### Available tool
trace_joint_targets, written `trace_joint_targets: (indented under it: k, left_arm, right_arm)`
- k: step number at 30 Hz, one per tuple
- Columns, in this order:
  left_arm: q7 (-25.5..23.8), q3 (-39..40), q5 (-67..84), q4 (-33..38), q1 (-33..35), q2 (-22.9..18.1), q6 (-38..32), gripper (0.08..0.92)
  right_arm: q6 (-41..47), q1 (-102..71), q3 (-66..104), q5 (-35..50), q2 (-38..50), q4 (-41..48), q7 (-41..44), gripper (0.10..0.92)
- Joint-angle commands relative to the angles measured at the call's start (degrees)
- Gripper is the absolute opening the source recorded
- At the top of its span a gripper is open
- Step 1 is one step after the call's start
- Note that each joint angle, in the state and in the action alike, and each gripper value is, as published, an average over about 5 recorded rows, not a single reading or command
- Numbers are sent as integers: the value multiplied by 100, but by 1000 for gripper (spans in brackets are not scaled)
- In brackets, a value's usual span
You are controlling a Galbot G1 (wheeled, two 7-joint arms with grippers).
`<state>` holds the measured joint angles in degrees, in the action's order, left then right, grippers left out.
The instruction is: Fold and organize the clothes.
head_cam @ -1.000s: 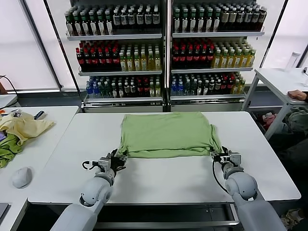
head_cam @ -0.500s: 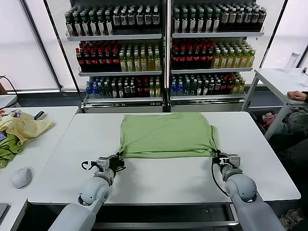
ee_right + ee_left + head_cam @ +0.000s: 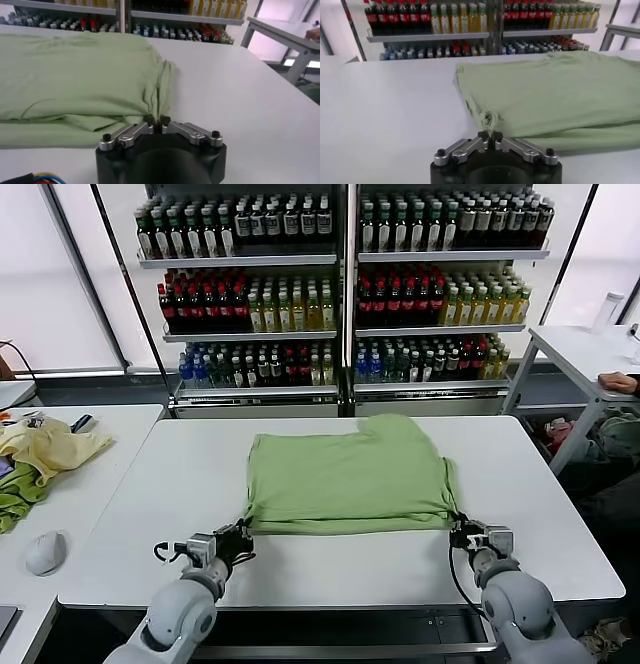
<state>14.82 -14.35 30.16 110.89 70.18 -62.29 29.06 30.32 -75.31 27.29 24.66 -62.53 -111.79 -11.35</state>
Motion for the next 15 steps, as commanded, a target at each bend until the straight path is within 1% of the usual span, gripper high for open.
trace_joint_targets:
  k: [1,6,8,11,15]
  left_arm:
    - [5,-404,-199,1286,1531,137,-22,112]
    - [-2,-584,-503,1666,2219,111,-51,112]
    - [-24,-616,-621,1778,2410,108,-37,112]
    - [-58,-682,-812,1901,2617,133,-2,129]
    - [-58,-841,-892,2020,2707,213,36,223]
  right_arm:
    - [-13,-1057,295,-252,20,-935,-9,155]
    - [4,-1627,466,-551,-24,-1389,4,172]
    - [31,-1750,508,-634,-30,-1513,11,211]
    - [39,-1872,564,-758,-42,-1670,35,297]
    - [-18,-1931,684,-829,-26,-1842,83,409]
